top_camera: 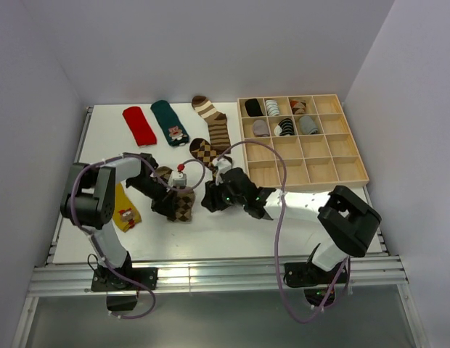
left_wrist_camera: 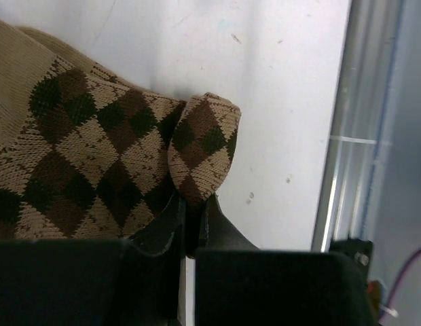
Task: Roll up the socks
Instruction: Roll the sock at the center of the board.
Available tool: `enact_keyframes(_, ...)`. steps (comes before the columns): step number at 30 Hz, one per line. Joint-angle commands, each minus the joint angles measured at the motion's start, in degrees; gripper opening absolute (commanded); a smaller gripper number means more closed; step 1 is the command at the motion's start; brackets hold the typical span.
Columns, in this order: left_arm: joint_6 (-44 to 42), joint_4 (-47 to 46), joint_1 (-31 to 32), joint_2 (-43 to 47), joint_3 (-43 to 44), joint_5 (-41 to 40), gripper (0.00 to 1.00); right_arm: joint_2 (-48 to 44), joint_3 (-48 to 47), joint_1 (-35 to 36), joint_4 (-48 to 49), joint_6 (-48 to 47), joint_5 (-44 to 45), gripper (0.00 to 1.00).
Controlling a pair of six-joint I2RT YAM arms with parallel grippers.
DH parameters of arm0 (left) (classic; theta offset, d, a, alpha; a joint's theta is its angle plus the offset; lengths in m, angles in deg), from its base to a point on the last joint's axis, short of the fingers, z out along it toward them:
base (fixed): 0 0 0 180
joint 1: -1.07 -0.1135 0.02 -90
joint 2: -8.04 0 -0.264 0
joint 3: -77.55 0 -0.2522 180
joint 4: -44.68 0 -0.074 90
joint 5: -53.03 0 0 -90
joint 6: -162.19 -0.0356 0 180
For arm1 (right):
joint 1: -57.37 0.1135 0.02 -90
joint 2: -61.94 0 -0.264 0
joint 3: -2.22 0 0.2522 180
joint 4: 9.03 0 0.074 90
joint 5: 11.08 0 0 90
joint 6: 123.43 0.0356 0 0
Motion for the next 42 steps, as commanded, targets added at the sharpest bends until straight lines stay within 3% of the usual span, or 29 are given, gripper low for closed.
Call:
enact_keyframes(1,-8.95,13.3,-1.16,-5.37,4.3,1.61,0.0,-1.2,-1.44,6.26,6.65,-8.97,6.7,0.53)
enact_keyframes(13,-6.58,14.54,-1.16,-11.18,7.03,-1.55,0.0,12.07,-13.3,15.15,4.9,-18.64,8.02,0.58)
enact_keyframes(30,-3.33,12.34,-0.9,-12.42,8.44,-1.82,0.0,19.64,-18.15,18.67,1.11,-21.19,7.14,0.63)
enact_keyframes(36,-1.75,11.2,-0.9,-12.68,8.53,-2.26,0.0,20.34,-15.6,18.76,1.99,-20.93,8.01,0.62)
enact_keyframes(42,-1.84,12.34,-0.9,-13.3,9.67,-2.0,0.0,22.28,-15.52,18.93,1.82,-20.75,9.77,0.53)
